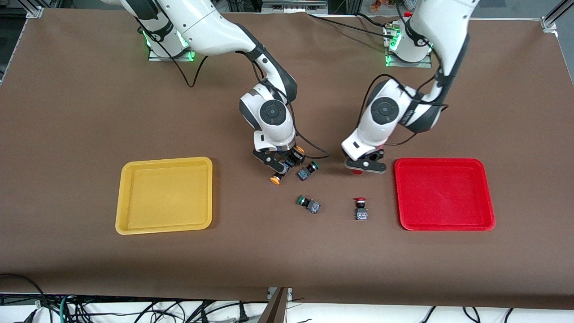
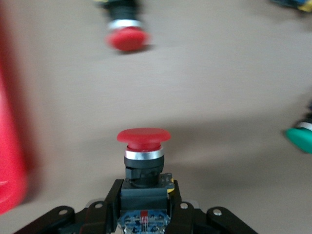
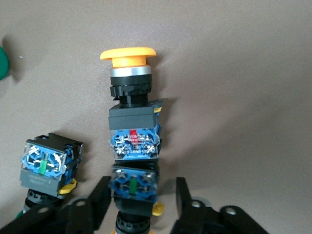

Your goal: Place red and yellow buttons in trays

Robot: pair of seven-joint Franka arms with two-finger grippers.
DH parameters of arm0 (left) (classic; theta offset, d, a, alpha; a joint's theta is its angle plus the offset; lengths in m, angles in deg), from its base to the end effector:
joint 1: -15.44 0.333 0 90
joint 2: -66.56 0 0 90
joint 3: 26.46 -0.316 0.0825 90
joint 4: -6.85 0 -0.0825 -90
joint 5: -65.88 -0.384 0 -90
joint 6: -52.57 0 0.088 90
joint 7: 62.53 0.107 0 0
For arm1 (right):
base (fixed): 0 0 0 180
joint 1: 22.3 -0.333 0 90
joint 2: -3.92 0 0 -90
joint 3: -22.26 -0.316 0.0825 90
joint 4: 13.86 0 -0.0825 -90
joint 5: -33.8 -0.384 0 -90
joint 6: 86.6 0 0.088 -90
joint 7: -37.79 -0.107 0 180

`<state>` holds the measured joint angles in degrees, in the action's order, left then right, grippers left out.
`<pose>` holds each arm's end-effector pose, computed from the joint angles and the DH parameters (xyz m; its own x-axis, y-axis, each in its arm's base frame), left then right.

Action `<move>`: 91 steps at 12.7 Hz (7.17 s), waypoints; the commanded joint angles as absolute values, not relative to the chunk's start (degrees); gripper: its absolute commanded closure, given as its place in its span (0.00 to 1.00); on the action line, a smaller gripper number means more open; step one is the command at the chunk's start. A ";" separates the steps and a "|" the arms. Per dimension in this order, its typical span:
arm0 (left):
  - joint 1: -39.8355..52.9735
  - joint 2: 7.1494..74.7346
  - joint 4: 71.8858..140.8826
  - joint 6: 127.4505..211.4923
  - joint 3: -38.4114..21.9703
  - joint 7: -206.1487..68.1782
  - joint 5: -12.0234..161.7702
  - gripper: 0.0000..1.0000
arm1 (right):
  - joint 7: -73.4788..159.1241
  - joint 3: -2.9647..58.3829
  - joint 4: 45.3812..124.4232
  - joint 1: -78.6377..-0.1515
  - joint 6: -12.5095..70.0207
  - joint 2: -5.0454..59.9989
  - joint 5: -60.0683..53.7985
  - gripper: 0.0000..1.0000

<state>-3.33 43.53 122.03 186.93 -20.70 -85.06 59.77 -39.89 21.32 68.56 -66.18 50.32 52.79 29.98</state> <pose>0.5451 -0.2454 0.2487 0.9935 -0.1036 -0.0478 -0.1062 -0.9929 -0.0544 0.5214 0.5157 0.1895 0.8109 -0.5838 -0.0404 -0.5844 -0.8043 -0.1074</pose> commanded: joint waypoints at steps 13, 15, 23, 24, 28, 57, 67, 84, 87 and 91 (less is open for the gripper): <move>16.50 36.67 113.73 182.65 -20.13 -58.49 54.80 0.00 | 4.06 22.43 67.09 -46.94 18.63 38.82 26.86 0.73; 15.80 39.22 111.37 182.65 -19.08 -59.10 54.98 0.00 | 14.80 22.96 67.53 -40.69 16.23 39.17 27.82 0.73; 4.31 21.41 83.50 179.39 -16.17 -76.74 55.08 0.00 | 41.56 23.14 68.14 -23.79 26.68 49.18 29.84 0.72; 2.28 20.17 84.10 182.79 -16.52 -79.82 54.37 0.00 | 42.79 23.14 68.32 -23.44 27.91 49.80 29.84 0.72; 2.43 15.50 85.59 191.61 -16.79 -82.22 52.96 0.00 | 43.41 22.88 67.88 -23.61 26.79 48.84 29.67 0.00; 25.00 29.92 91.73 163.74 -16.26 -34.90 47.78 0.95 | -30.68 20.85 63.14 -59.13 47.53 55.00 26.15 0.91; 29.68 35.52 102.92 178.01 -13.55 -30.98 47.78 0.00 | 15.17 23.05 66.03 -37.60 17.63 45.94 26.76 0.91; 17.73 62.66 96.45 143.16 -24.17 -62.36 64.20 0.00 | 36.10 30.86 56.02 -33.11 -3.18 38.74 29.32 0.00; 15.98 72.53 106.94 148.29 -24.26 -62.18 65.36 0.00 | 37.09 31.14 55.93 -33.11 -8.97 31.20 30.63 0.00; 15.09 72.36 106.16 148.37 -25.57 -61.04 65.44 0.00 | 37.70 27.73 62.77 -30.04 -13.38 18.01 31.24 0.00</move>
<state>16.07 71.65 104.79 147.01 -23.69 -61.87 64.29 36.54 30.73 56.40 -32.34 -13.23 24.88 30.00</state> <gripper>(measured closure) 0.000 0.000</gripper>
